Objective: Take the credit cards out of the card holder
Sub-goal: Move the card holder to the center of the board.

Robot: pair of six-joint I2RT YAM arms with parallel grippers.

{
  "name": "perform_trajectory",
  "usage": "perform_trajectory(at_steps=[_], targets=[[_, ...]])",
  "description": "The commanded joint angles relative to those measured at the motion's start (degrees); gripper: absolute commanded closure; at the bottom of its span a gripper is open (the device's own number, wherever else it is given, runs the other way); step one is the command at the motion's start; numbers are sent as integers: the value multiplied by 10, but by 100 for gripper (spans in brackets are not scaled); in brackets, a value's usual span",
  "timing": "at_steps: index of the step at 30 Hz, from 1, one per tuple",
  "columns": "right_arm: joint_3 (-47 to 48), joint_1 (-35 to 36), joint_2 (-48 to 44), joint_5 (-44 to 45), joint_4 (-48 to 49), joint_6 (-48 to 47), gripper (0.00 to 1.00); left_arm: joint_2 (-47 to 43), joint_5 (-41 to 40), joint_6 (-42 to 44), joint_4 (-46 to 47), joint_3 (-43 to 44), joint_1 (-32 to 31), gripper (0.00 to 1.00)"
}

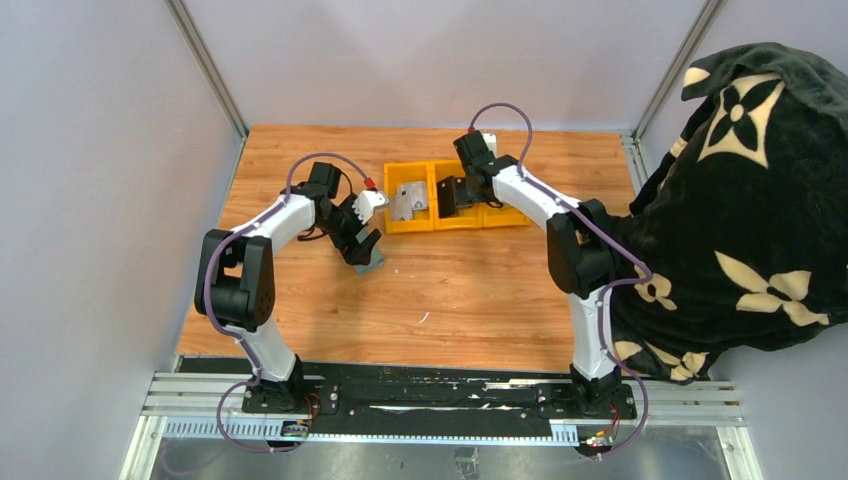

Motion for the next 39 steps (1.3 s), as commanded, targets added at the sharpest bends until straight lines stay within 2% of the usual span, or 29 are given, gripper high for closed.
perform_trajectory(at_steps=[1,4,7,16,19,25,27,28,29,33,34,37,39], targets=[[-78,10,-61,6,-26,40,71,18,5,32,-2,-12,-15,0],[-124,18,-96,16,-15,50,73,19,0,44,-7,-16,-23,1],[-161,23,-127,18,-11,58,76,15,-3,65,-22,-29,-32,7],[-211,47,-178,7,-13,56,79,-24,-1,118,-88,-96,-80,39],[-218,62,-194,10,-15,61,71,-53,11,121,-103,-127,-104,50],[-212,73,-222,22,-24,65,38,-110,71,115,-164,-151,-123,58],[-207,77,-233,32,-31,70,28,-128,67,105,-179,-145,-123,53],[-205,81,-239,41,-34,73,22,-141,60,98,-183,-140,-122,45],[-203,88,-246,50,-36,75,19,-149,52,88,-187,-133,-122,34],[-190,148,-269,73,-42,88,17,-183,42,15,-199,-74,-96,5],[-188,169,-272,80,-41,91,16,-191,48,-2,-200,-54,-78,1],[-189,243,-275,76,-18,89,16,-209,85,-40,-204,16,-2,0],[-182,301,-260,57,2,86,15,-206,82,-67,-203,65,45,0]])
